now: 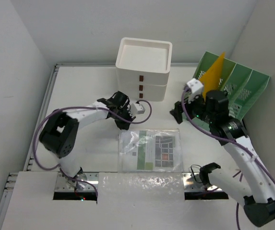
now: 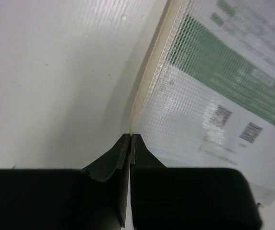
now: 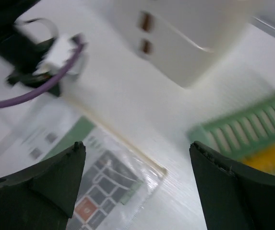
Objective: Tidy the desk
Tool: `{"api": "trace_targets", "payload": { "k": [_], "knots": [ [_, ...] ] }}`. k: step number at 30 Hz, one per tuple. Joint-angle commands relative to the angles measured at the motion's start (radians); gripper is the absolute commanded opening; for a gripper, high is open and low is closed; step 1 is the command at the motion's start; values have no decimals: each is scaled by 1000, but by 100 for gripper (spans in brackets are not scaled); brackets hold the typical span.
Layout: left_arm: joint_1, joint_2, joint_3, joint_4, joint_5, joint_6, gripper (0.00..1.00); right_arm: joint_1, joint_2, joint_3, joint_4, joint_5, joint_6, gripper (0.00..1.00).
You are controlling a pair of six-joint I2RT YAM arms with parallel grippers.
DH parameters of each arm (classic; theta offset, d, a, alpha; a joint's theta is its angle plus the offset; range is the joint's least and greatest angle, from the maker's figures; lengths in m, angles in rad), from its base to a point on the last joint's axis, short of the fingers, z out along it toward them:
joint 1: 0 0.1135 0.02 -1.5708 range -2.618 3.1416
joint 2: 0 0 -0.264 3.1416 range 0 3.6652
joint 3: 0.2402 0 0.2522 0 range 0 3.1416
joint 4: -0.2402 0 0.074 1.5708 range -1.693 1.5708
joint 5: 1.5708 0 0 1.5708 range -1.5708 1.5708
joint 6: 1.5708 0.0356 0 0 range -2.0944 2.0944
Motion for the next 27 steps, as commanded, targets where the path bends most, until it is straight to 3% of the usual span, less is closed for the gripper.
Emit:
{"api": "trace_targets", "payload": {
  "k": [1,5,9,12,18,27],
  "knots": [
    [-15,-192,3,42,16,25,0,135,88,69,-34,-241,-106,87],
    [-31,-243,-11,10,33,32,0,185,238,79,-109,-338,-242,89],
    [-31,-303,-32,-4,57,46,0,185,255,34,-27,-433,-322,99],
    [-32,-344,-31,-1,71,52,0,185,312,65,-13,-449,-390,99],
    [-37,-401,-57,25,88,60,0,183,646,195,-166,-521,-510,99],
    [-37,-435,-97,67,93,54,0,182,919,310,-108,-562,-496,95]
  ]
}}
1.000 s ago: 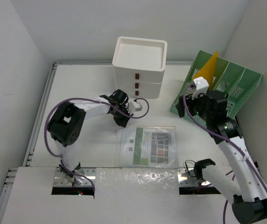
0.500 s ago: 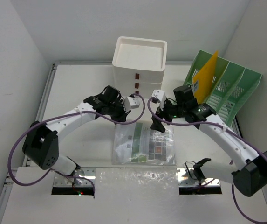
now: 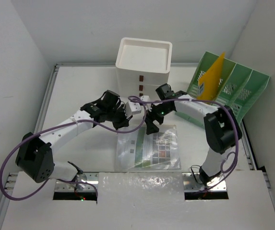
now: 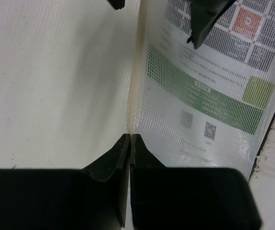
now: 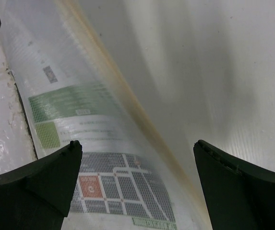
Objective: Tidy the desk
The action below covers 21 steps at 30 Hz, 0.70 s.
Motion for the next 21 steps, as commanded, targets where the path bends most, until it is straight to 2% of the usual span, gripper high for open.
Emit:
{"api": "trace_targets", "payload": {
  "k": [1,5,7,9,11,12,13,14,17,19,21],
  "knots": [
    [-9,-41,4,70,34,11,0,-3,55,90,15,-67,-24,94],
    [-9,-46,0,77,35,13,0,-1,121,75,49,-64,-19,93],
    [-9,-47,-1,82,34,16,0,-1,121,38,151,-77,-1,93],
    [-9,-46,-1,88,29,14,0,-1,137,37,157,-105,7,92],
    [-8,-47,2,103,15,4,0,6,154,47,137,-117,5,87],
    [-8,-49,7,108,9,-1,0,12,160,43,121,-117,1,84],
    [-8,-49,8,117,-3,-6,0,17,157,21,121,-120,2,70],
    [-8,-47,11,120,-8,-9,0,19,151,2,143,-128,7,64],
    [-8,-47,10,146,-29,-15,0,38,96,-92,231,-169,48,51],
    [-6,-44,11,166,-37,-21,0,58,83,-126,241,-153,47,47],
    [-6,-38,16,174,-42,-27,0,86,85,-128,213,-139,31,38]
  ]
}}
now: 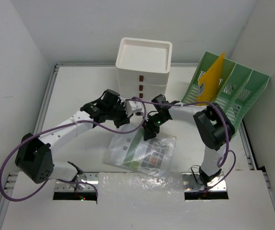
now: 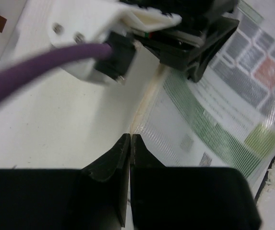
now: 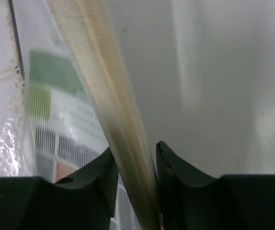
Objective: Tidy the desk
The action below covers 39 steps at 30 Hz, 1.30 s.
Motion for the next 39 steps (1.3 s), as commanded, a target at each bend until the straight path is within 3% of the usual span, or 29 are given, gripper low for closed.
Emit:
{"api": "trace_targets", "payload": {
  "k": [1,5,8,11,12,13,14,15,25,29,32,39],
  "knots": [
    [-6,-25,25,108,-13,-16,0,46,-39,-7,7,-25,-12,33],
    [-6,-24,37,97,-29,-21,0,49,-58,-2,-2,6,19,0],
    [-8,-31,64,77,-76,-44,0,49,-133,-25,65,69,86,0],
    [-2,-51,138,24,-142,-94,30,48,-233,-50,132,161,152,0],
    [3,-59,164,-28,-153,-108,76,48,-259,-56,143,181,172,0],
    [7,-68,196,-60,-156,-114,85,49,-285,-61,157,196,191,0],
    [23,-97,251,-83,-161,-133,86,49,-342,-65,186,245,240,0],
    [32,-113,276,-119,-164,-142,99,49,-371,-68,200,280,261,0],
    [84,-139,633,-266,-348,-306,99,49,-729,-10,206,554,363,0],
    [86,-143,641,-245,-472,-329,100,49,-841,82,177,687,363,0],
    [87,-145,644,-240,-486,-320,100,49,-875,133,159,813,349,0],
    [87,-156,670,-223,-561,-292,100,49,-841,266,82,913,294,0]
  ]
}}
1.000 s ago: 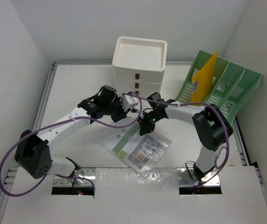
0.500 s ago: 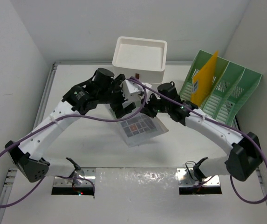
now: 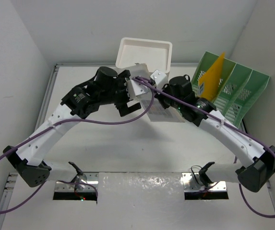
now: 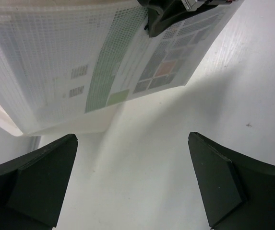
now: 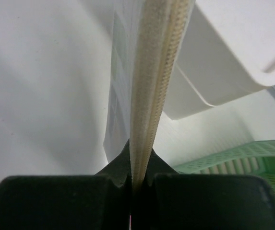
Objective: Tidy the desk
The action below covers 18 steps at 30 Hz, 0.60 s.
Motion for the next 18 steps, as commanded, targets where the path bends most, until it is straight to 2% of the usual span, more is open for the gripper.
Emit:
{"api": "trace_targets", "payload": {
  "k": [1,4,8,11,14,18],
  "knots": [
    [181,-111,102,112,-349,-396,100,-48,-225,147,53,95,19,0],
    [181,-114,68,135,-381,-384,100,-48,-233,181,102,95,19,0],
    [182,-114,-27,183,-395,-370,100,-48,-241,288,137,-47,28,0],
    [181,-114,-91,224,-409,-367,100,-48,-237,394,144,-34,23,0],
    [181,-112,-137,261,-407,-369,100,-47,-236,447,192,122,-24,0],
    [181,-109,-188,306,-400,-369,99,-47,-213,488,265,421,-176,0]
  ]
}}
